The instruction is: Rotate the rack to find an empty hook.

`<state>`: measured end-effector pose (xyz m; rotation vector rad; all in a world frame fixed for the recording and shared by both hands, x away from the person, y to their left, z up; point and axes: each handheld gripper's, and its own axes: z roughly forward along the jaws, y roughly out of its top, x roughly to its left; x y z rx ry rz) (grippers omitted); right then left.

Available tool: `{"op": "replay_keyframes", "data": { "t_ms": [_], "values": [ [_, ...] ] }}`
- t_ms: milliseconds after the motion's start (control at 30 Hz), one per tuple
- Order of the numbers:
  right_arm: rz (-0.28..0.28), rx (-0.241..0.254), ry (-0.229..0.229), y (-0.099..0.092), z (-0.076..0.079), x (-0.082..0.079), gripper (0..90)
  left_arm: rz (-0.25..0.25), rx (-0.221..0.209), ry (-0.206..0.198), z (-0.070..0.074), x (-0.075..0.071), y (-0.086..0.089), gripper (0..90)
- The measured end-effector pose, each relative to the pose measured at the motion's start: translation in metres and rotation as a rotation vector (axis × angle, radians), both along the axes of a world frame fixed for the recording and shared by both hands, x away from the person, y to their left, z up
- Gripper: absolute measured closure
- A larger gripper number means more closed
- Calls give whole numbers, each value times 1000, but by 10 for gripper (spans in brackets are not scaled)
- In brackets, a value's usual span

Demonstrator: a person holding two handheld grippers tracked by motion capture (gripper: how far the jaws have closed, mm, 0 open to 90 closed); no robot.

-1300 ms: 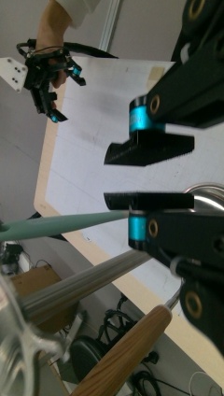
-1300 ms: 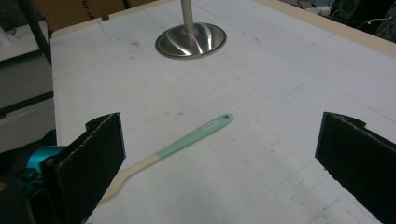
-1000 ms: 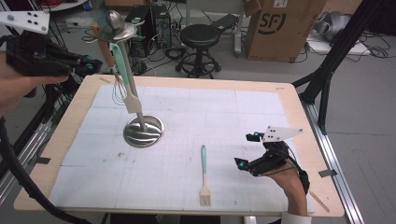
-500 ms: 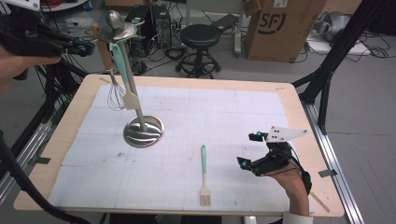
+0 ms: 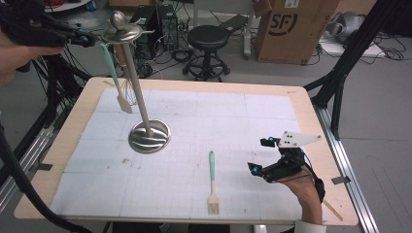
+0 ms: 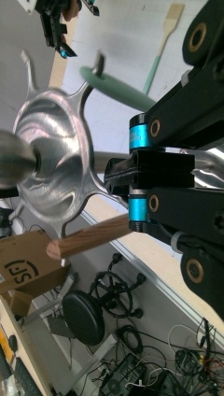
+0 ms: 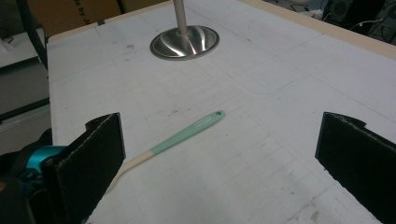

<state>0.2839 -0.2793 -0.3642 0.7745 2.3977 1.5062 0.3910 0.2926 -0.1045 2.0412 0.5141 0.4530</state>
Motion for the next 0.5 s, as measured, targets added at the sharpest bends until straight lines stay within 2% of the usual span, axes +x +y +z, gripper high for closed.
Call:
{"op": "replay_keyframes", "data": {
  "t_ms": [167,500],
  "values": [
    [-9,3,1,-3,0,0,0,-3,9,1,1,-2,-3,900],
    [-13,10,-9,-4,2,-1,0,13,-6,10,1,-25,7,900]
  ]
}}
